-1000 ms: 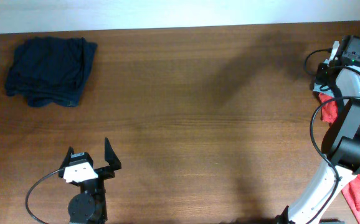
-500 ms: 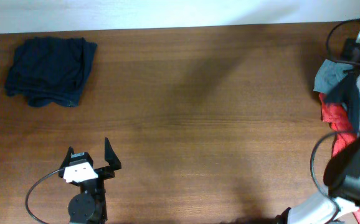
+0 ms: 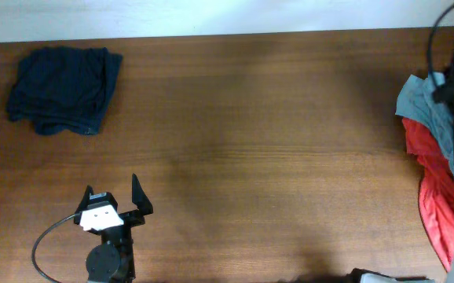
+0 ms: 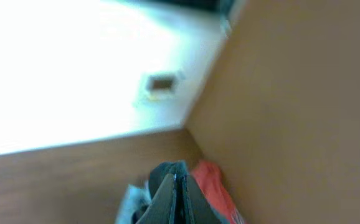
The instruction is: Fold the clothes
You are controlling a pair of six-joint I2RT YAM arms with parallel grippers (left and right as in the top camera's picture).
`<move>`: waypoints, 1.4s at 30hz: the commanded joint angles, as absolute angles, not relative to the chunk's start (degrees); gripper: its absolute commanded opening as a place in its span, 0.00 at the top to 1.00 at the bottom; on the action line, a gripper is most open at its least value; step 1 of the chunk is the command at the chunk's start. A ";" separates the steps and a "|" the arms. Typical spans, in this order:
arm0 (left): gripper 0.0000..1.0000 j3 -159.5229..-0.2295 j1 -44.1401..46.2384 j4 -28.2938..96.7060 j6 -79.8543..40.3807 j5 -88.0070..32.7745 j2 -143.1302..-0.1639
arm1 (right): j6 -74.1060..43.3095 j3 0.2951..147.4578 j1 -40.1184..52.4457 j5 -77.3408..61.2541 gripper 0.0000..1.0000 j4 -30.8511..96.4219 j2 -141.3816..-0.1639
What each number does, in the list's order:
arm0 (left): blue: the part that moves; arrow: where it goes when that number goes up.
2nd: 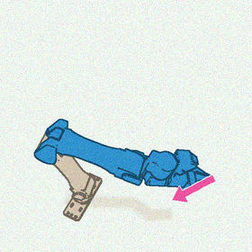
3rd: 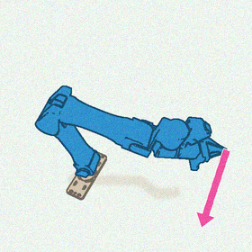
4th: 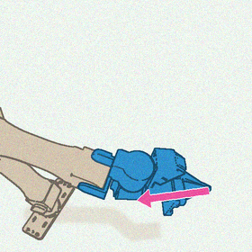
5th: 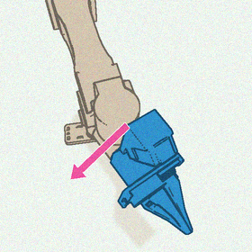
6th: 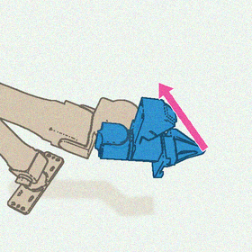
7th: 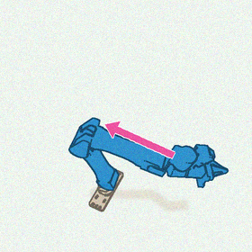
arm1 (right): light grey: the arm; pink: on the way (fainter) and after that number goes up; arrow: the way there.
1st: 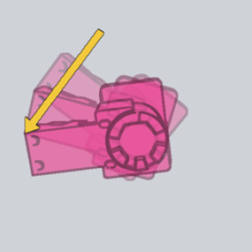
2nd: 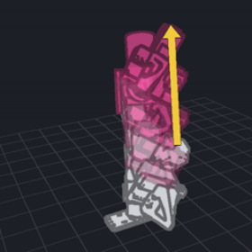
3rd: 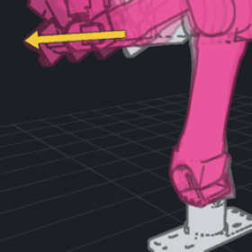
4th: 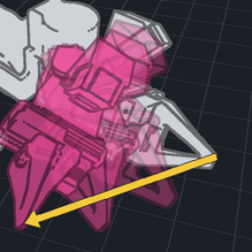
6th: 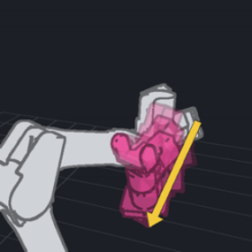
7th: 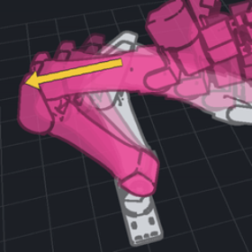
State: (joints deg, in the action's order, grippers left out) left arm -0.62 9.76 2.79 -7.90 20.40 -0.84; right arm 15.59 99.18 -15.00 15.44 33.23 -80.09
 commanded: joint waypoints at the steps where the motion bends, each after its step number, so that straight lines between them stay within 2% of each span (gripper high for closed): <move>1: 0.01 -0.54 10.02 3.11 -6.96 20.38 -0.62 | 17.80 100.42 -9.13 15.51 0.96 33.26 -75.33; 11: 0.01 -0.54 10.02 3.11 -6.96 20.38 -0.62 | 17.56 100.47 13.39 10.70 0.96 35.35 -71.44; 19: 0.01 -0.54 10.02 3.11 -6.96 20.38 -0.62 | 17.54 100.47 24.49 10.72 0.97 35.42 -77.03; 39: 0.01 -0.54 10.02 3.11 -6.96 20.38 -0.62 | 14.11 100.44 27.00 4.51 0.96 39.70 -80.99; 42: 0.01 -0.54 9.98 -0.71 -6.74 20.95 -0.62 | 14.06 100.44 26.94 4.54 0.96 40.51 -80.99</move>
State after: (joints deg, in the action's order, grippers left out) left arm -0.60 9.76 1.02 -7.88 20.43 -0.84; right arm 15.20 99.22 26.55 5.41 40.32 -80.97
